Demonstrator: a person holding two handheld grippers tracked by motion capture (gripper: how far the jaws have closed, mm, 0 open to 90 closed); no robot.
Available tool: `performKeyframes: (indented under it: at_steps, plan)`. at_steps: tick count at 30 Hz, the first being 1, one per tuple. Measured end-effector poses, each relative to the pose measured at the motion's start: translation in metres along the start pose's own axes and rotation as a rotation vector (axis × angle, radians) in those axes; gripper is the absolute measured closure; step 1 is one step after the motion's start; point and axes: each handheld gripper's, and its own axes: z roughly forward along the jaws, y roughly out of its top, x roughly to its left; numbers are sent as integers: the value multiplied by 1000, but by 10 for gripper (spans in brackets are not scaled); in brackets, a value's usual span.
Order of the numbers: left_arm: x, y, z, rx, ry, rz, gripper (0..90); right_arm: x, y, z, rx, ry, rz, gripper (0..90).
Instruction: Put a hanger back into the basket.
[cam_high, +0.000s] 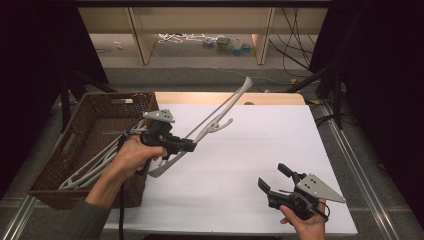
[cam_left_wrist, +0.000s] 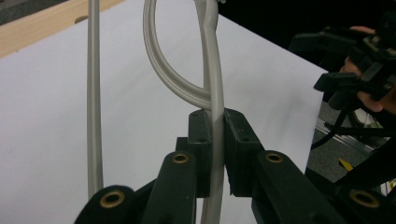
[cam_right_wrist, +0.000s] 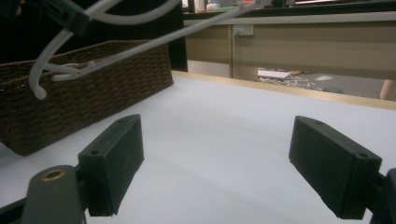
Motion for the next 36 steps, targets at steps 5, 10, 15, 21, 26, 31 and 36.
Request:
performKeyframes:
  at_steps: [5, 10, 15, 21, 26, 31, 36]
  plan:
    - [-4, 10, -22, 12, 38, 37, 821, 0, -1, 1, -6, 8, 5, 186]
    - [-3, 13, -49, -2, 79, 45, 821, -1, -1, 1, -15, 3, 1, 186]
    - [3, 8, -77, 14, 156, 48, 821, 0, -1, 2, -12, 6, 1, 185]
    - [17, -9, -97, 30, 200, 39, 821, 0, -1, 3, -28, 3, -2, 185]
    - [26, -25, -109, 30, 223, 21, 821, 0, -1, 3, -8, 8, 6, 185]
    - [37, -43, -121, 57, 261, 4, 822, 0, -2, 3, -21, 10, 8, 185]
    - [47, -57, -136, 74, 301, -21, 822, 0, -2, 4, -22, 0, 2, 186]
